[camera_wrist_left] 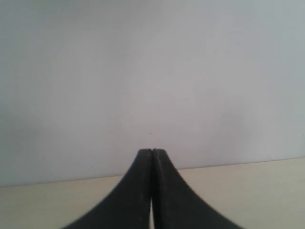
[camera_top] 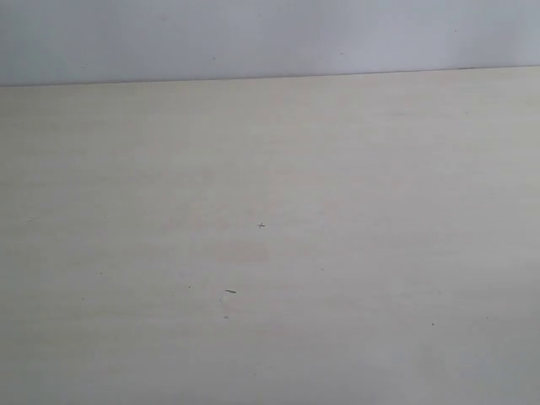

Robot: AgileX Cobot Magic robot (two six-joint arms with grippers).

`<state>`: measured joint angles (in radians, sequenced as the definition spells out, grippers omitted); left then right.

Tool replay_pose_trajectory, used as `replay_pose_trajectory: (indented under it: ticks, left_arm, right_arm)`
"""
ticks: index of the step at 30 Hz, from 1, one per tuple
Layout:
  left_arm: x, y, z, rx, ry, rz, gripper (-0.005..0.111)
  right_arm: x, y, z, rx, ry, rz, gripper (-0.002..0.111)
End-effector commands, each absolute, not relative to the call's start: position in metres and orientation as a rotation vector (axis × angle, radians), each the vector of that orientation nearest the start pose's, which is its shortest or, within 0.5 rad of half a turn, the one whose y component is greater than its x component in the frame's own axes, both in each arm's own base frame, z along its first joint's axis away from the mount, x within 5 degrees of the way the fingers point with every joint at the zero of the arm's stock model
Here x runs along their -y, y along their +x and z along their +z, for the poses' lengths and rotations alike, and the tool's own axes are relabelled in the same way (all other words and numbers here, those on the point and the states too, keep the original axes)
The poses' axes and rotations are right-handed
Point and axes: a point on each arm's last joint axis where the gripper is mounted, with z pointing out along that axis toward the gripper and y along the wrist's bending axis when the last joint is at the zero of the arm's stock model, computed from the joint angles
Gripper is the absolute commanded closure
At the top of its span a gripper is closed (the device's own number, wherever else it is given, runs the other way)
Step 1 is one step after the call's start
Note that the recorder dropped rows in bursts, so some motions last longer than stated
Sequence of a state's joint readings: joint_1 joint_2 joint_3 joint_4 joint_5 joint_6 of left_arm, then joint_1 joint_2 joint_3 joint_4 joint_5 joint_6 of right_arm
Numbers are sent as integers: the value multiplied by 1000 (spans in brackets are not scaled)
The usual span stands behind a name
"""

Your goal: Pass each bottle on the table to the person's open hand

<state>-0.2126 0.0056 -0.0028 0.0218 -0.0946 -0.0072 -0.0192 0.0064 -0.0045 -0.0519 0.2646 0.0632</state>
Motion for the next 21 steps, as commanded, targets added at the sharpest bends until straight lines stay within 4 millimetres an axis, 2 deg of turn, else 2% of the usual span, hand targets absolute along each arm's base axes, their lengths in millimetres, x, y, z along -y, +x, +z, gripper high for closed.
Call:
replay_pose_trajectory:
  ticks: [1, 12, 21]
  left_arm:
    - [12, 54, 218, -1425, 167, -154, 107]
    - [11, 55, 197, -1654, 189, -138, 107]
    - [11, 55, 193, -1697, 194, -135, 107]
  right_arm:
    - [3, 55, 190, -1740, 45, -20, 108]
    - [3, 55, 190, -1740, 45, -20, 108]
    - [3, 55, 190, -1740, 45, -20, 108]
